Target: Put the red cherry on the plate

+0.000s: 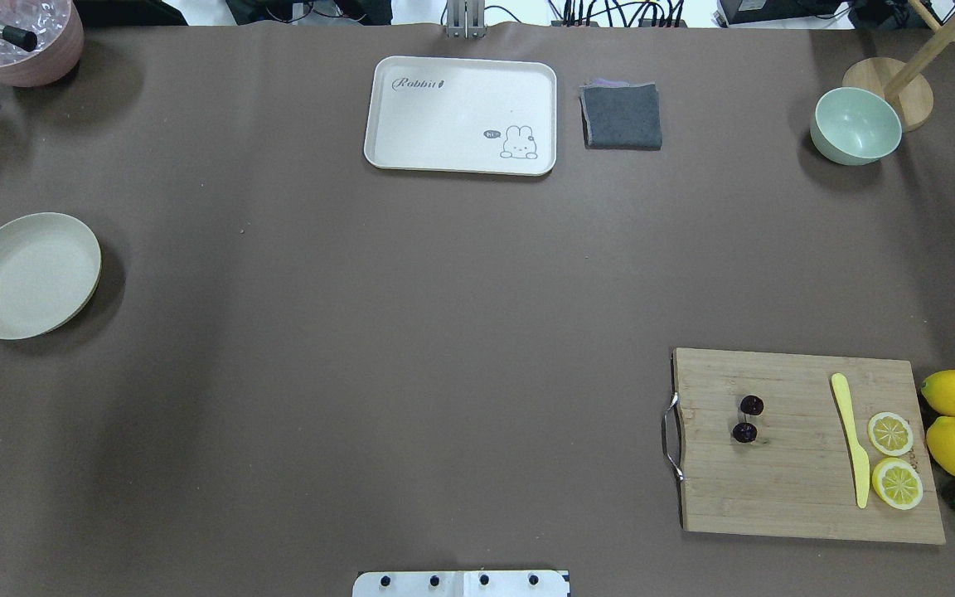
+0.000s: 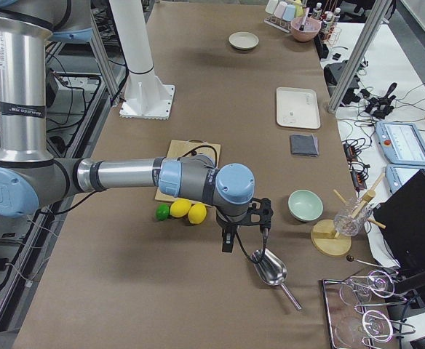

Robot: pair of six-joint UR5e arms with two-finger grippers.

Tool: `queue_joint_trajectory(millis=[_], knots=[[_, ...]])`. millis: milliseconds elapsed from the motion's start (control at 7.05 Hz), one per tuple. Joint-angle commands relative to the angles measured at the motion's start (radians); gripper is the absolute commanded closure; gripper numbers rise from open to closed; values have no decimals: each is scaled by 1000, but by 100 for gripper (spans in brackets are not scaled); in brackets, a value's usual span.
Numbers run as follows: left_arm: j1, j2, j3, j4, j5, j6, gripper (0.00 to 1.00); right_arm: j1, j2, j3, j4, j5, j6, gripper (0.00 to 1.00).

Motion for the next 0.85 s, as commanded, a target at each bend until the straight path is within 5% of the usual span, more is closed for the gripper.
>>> queue_joint_trajectory(millis=[0,284,567,709], knots=[[6,-14,11,-102,-5,-3,2,0,7,7,0,0,22,0],[34,-13,120,-328,-11,-151,2,0,23,10,0,0,29,0],[220,-27,302,-698,58,-416,2,0,38,8,2,-2,61,0],[308,-27,321,-780,79,-516,2,0,46,7,2,-3,64,0]])
